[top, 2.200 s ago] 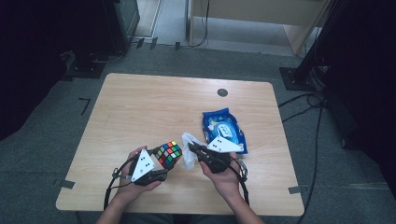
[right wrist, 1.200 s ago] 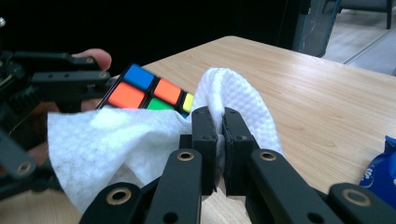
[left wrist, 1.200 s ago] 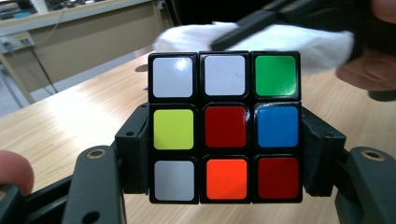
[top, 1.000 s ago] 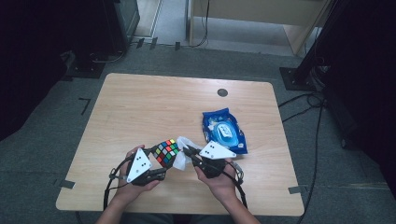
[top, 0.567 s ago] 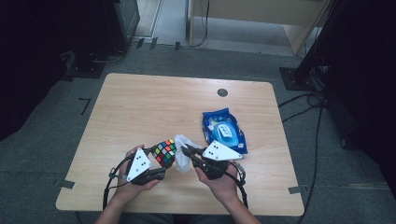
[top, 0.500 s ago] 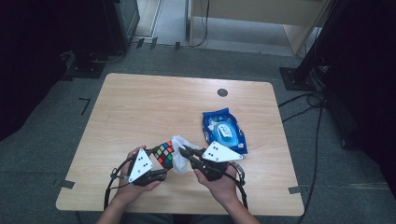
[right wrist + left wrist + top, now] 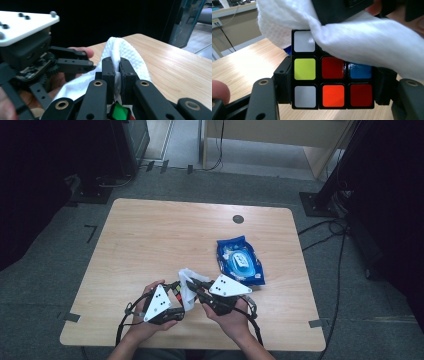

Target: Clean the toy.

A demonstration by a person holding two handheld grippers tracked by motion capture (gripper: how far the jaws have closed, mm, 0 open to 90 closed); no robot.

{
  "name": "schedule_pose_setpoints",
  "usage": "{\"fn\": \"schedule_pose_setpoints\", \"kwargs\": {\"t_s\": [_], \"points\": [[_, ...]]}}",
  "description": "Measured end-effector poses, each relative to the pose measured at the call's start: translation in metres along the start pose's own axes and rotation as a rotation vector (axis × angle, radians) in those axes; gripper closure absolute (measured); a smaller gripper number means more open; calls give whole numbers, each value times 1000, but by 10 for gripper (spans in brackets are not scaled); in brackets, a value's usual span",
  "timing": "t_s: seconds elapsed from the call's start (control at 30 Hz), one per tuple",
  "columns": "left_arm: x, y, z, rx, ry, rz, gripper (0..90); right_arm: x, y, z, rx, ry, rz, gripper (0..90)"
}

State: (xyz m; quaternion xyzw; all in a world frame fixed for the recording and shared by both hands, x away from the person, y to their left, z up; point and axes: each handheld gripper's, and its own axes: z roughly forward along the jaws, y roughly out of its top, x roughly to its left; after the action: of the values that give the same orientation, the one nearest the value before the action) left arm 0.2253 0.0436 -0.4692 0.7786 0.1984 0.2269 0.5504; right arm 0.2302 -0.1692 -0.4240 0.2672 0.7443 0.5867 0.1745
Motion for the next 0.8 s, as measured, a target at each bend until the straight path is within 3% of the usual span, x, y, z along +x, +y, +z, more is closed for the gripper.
{"fn": "schedule_pose_setpoints", "kwargs": {"t_s": [0.27,0.53,0.63,0.7,0.8], "points": [[1,3,-3,-14,-1,-7,342,-12,-9,1,16,-77,16,853],[12,2,-8,-17,37,-40,342,-20,-23,5,65,-135,-1,854],[14,2,-10,-18,50,-43,342,-20,-27,7,93,-146,-22,854],[20,2,-14,-42,55,-69,342,-25,-37,14,173,-181,-45,852],[23,2,-17,-47,68,-73,342,-35,-45,15,212,-234,-16,852]]}}
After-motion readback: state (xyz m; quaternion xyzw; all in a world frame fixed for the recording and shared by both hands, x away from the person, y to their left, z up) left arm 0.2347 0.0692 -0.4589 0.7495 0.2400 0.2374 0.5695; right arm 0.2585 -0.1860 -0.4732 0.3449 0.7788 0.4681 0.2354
